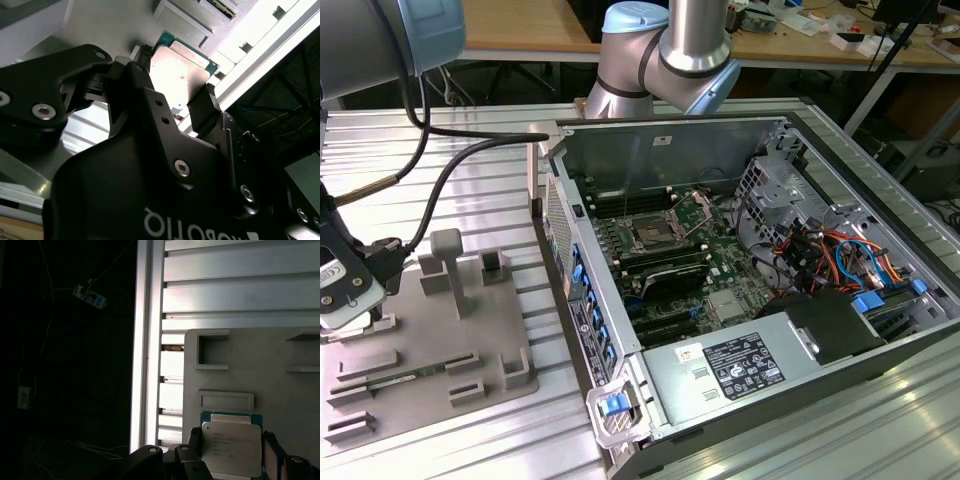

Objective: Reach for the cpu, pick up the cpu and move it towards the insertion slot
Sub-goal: 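Pick up the cpu and move it towards the insertion slot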

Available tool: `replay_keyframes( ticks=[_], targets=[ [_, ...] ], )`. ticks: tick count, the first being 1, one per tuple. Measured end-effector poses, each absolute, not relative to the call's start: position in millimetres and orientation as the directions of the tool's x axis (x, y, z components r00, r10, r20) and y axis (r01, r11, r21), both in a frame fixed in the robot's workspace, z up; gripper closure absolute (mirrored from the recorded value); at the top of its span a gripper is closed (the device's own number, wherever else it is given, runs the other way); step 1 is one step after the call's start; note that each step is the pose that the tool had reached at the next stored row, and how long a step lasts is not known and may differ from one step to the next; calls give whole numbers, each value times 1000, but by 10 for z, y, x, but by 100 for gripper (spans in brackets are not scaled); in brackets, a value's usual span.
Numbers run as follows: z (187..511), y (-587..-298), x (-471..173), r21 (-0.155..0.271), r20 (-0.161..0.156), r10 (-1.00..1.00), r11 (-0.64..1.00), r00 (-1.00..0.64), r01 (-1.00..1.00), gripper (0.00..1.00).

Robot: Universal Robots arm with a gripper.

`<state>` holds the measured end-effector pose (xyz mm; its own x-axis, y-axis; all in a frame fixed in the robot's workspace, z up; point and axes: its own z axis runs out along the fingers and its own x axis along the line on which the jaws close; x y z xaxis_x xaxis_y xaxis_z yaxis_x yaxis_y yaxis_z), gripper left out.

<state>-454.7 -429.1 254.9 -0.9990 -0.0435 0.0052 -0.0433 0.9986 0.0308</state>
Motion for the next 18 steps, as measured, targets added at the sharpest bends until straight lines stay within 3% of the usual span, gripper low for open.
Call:
replay_keyframes(
  ticks=[18],
  targets=[
    [2587,-4291,-4543,31,5,-44,999,-999,-43,45]
  ],
)
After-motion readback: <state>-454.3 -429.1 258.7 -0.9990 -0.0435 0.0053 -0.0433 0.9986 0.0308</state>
